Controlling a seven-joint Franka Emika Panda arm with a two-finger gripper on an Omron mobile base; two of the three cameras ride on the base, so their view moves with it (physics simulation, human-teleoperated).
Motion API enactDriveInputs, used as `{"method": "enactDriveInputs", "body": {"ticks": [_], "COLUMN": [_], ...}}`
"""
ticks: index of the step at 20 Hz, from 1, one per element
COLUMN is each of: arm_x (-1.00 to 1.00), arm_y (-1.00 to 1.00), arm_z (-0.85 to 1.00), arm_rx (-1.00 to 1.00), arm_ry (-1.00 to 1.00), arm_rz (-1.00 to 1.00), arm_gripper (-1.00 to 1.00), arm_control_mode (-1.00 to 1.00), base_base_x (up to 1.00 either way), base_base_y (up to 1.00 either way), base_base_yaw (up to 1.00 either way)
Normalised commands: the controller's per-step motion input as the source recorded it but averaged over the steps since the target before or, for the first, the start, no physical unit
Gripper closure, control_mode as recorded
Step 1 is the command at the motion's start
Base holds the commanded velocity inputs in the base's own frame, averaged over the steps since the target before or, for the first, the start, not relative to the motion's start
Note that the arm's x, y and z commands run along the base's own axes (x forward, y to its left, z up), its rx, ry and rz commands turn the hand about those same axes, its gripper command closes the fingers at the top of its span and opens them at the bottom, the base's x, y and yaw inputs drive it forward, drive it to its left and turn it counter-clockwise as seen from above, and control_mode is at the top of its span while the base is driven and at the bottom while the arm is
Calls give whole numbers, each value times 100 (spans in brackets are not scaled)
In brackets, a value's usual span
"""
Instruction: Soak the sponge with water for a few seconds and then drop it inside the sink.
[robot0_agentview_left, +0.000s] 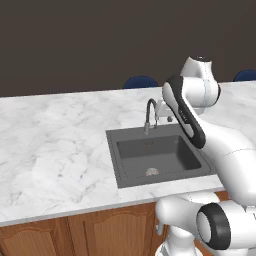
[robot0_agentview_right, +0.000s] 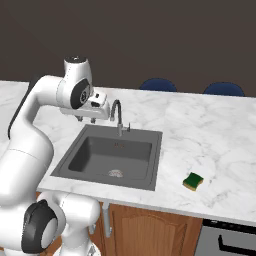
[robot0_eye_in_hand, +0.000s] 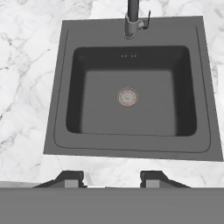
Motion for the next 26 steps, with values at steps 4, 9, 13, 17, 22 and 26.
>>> {"method": "enactDriveInputs", "body": {"ticks": [4,9,13,17,22,26], "arm_x": [0,0,-2,-1,0,0], "arm_y": [-1,-28,-34,-29,-30,-23], "arm_z": [-1,-3,0,0,-2,-18], "arm_rx": [0,0,0,0,1,3], "arm_ry": [0,0,0,0,-2,-14], "arm_rz": [0,0,0,0,2,10], "arm_gripper": [-100,-100,-100,-100,-100,-100], "arm_control_mode": [-100,-100,-100,-100,-100,-100], "base_base_x": [0,0,0,0,0,0], "base_base_y": [0,0,0,0,0,0], "base_base_yaw": [0,0,0,0,0,0]}}
